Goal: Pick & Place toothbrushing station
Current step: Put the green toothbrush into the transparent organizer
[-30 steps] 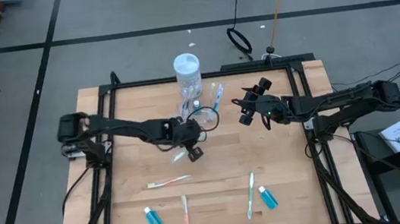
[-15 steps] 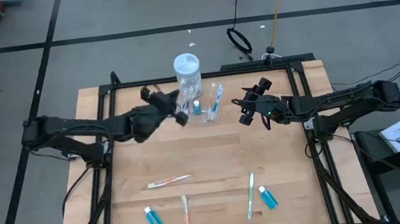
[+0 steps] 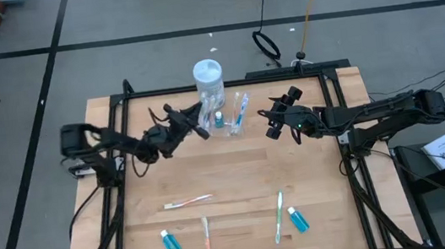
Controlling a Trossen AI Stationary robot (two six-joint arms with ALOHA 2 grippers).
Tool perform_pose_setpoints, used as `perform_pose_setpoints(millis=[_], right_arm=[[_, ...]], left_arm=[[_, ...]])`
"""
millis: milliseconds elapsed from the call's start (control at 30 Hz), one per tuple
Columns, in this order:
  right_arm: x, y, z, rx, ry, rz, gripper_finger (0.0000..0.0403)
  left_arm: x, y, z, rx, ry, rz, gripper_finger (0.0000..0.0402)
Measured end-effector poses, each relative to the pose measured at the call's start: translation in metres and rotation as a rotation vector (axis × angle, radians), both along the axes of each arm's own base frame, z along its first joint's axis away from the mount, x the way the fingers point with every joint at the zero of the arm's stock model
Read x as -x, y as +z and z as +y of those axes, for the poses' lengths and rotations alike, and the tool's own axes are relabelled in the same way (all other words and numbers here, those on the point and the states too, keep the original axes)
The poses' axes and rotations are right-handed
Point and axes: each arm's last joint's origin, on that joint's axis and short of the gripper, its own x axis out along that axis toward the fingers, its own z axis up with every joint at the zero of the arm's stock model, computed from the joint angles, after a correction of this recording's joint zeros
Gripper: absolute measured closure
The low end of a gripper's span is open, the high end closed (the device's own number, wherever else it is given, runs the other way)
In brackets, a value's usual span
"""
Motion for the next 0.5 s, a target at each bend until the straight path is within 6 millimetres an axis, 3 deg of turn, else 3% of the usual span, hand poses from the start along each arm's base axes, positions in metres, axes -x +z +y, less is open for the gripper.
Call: perform_pose_setpoints(millis=[233, 500], right_arm=[[0.000, 0.000, 0.000, 0.001, 0.001, 0.001, 0.0195], [0.000, 0.000, 0.000, 0.001, 0.001, 0.001, 0.0195]], left_arm=[[-0.014, -0.025, 0.004, -0.015, -0.016, 0.068, 0.0396], [-0.016, -0.044, 0.001, 0.016, -0.021, 0.247, 0.0383]])
